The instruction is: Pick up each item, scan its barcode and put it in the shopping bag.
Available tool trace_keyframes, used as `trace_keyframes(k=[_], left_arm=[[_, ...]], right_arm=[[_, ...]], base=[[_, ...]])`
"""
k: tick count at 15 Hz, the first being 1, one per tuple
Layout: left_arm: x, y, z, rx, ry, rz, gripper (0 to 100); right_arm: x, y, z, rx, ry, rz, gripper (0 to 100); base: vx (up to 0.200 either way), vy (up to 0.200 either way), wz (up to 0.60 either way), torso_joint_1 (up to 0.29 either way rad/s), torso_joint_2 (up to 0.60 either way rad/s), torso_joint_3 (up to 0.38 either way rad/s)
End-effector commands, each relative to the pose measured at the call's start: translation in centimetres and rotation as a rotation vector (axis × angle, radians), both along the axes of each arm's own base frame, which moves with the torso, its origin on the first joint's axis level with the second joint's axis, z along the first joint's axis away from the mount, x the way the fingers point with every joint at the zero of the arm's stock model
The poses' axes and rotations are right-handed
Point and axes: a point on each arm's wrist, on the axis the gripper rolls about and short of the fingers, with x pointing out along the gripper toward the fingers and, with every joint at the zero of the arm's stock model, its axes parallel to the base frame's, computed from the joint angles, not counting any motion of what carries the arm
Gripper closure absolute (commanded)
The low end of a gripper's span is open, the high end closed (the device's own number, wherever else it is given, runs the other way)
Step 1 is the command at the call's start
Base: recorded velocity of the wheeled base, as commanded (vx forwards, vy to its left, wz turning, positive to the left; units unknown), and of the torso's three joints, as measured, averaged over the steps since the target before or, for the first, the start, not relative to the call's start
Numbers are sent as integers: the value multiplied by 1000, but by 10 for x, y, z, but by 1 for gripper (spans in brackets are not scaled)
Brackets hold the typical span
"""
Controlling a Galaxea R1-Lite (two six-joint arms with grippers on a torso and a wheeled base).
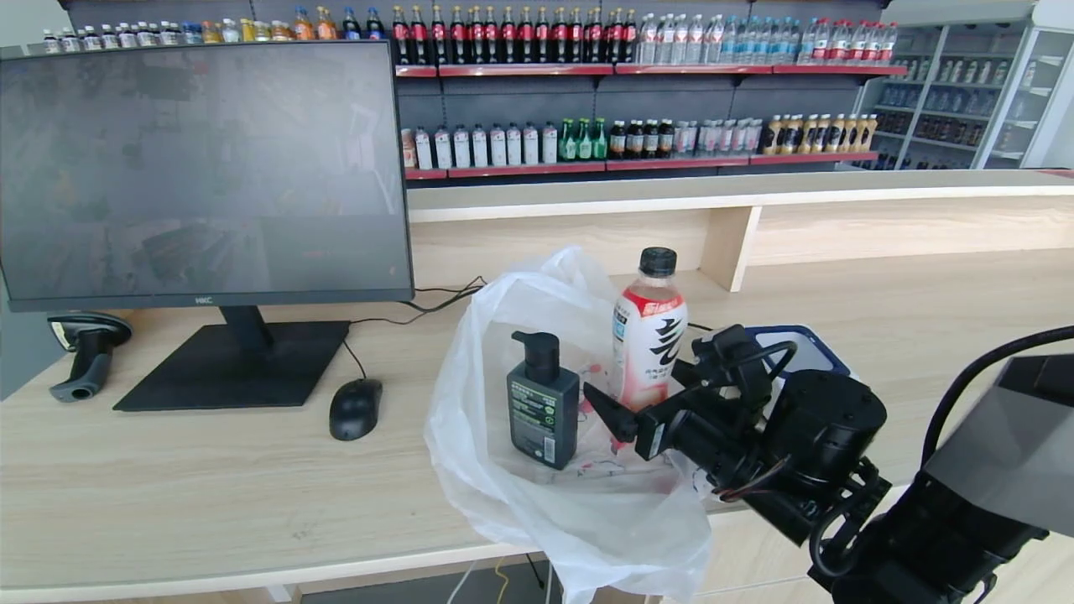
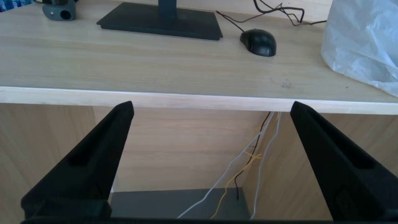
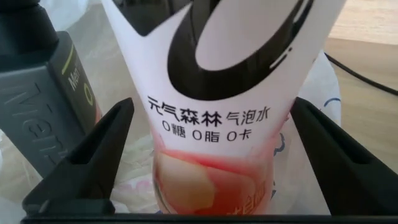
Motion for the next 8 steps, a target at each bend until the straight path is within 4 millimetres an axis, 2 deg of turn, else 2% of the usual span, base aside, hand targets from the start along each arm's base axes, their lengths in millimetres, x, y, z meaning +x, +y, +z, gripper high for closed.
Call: trace_keyframes(k=[1, 4, 8], left_arm=[[0, 0, 0, 0, 1, 1, 0], [0, 0, 0, 0, 1, 1, 0], [0, 0, 0, 1, 1, 1, 0]], right_arm=[[-8, -6, 10, 11, -17, 0, 0], [-20, -14, 26, 33, -50, 0, 0], [-49, -33, 43, 48, -71, 0, 0]], base=[[0, 0, 0, 0, 0, 0], [0, 0, 0, 0, 0, 0], [0, 0, 0, 0, 0, 0]])
